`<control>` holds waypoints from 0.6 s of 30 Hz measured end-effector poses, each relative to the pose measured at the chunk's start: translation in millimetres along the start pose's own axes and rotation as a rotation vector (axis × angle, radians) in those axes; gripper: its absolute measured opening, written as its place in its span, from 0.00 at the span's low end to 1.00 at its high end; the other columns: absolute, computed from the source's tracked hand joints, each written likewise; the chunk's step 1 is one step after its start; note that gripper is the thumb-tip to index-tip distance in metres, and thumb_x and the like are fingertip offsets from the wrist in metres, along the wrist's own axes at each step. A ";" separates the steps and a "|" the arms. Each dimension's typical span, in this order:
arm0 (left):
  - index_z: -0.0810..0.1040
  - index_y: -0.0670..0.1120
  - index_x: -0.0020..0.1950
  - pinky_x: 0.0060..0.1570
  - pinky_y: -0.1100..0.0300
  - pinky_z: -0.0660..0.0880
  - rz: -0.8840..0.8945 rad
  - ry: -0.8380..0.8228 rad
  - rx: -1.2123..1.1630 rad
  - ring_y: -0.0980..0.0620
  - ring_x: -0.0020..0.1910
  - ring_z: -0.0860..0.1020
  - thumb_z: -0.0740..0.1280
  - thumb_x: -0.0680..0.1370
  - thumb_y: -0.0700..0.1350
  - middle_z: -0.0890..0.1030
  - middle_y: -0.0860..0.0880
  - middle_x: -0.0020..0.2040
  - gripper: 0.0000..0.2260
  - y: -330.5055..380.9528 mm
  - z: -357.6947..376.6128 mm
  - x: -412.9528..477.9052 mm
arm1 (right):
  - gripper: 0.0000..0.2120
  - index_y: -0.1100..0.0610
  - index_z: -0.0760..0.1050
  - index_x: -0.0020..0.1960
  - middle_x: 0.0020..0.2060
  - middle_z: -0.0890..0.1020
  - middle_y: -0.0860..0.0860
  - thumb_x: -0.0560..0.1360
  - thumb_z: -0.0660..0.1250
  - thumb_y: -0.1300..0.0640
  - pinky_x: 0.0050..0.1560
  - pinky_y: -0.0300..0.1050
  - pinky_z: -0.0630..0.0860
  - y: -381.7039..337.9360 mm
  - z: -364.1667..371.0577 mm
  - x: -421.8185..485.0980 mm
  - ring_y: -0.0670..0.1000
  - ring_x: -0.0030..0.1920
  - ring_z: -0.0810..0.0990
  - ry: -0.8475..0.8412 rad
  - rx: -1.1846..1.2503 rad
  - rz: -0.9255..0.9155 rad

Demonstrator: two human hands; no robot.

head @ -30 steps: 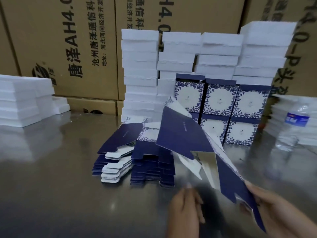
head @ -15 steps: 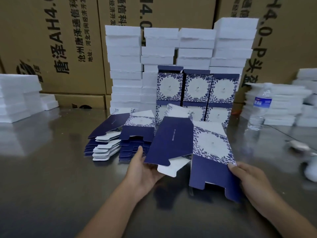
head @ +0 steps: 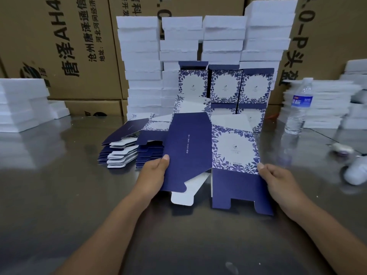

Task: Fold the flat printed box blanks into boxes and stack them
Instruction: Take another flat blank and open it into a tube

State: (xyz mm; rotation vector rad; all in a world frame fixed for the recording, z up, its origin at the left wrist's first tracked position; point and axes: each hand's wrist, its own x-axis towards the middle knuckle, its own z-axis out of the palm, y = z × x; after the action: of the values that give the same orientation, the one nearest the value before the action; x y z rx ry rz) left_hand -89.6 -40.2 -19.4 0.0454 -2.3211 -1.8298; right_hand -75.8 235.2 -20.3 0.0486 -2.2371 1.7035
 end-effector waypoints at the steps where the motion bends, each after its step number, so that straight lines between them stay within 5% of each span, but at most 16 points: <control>1: 0.81 0.39 0.44 0.44 0.61 0.72 -0.003 -0.004 -0.016 0.52 0.39 0.80 0.58 0.82 0.53 0.84 0.51 0.41 0.21 1.5 -0.9 -1.2 | 0.19 0.67 0.72 0.35 0.33 0.75 0.57 0.80 0.59 0.57 0.41 0.45 0.64 1.2 -0.8 0.8 0.51 0.37 0.70 -0.003 0.007 0.006; 6: 0.83 0.47 0.43 0.49 0.56 0.76 -0.052 0.035 -0.057 0.51 0.44 0.83 0.57 0.80 0.58 0.85 0.52 0.42 0.21 7.7 -3.8 -0.4 | 0.20 0.58 0.69 0.29 0.27 0.72 0.51 0.79 0.60 0.55 0.34 0.41 0.61 3.1 -2.5 1.3 0.47 0.31 0.68 -0.059 0.010 -0.009; 8: 0.83 0.48 0.43 0.47 0.56 0.77 -0.057 0.044 -0.042 0.51 0.43 0.83 0.57 0.81 0.57 0.85 0.51 0.42 0.20 7.7 -4.2 -0.2 | 0.20 0.62 0.67 0.32 0.30 0.68 0.55 0.79 0.60 0.53 0.37 0.43 0.59 3.0 -1.3 0.7 0.49 0.33 0.65 -0.105 -0.031 -0.017; 12: 0.82 0.40 0.51 0.56 0.47 0.76 -0.083 0.024 -0.054 0.43 0.49 0.82 0.57 0.82 0.53 0.84 0.43 0.49 0.20 9.3 -5.0 -1.2 | 0.16 0.62 0.72 0.37 0.36 0.78 0.53 0.79 0.61 0.53 0.41 0.44 0.65 4.8 0.4 3.0 0.50 0.37 0.72 -0.033 -0.012 0.002; 18: 0.83 0.43 0.47 0.52 0.50 0.78 -0.107 -0.025 -0.094 0.44 0.46 0.83 0.59 0.81 0.54 0.85 0.45 0.45 0.18 6.5 -3.2 -1.3 | 0.16 0.60 0.72 0.35 0.31 0.77 0.51 0.80 0.59 0.57 0.36 0.43 0.66 5.3 -0.7 3.4 0.48 0.34 0.71 -0.001 -0.031 -0.012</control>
State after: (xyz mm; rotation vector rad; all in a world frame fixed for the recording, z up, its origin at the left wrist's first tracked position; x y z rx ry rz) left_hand -87.2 -41.6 -12.6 0.1372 -2.2866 -1.9993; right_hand -80.0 238.0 -24.2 0.0555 -2.2589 1.6624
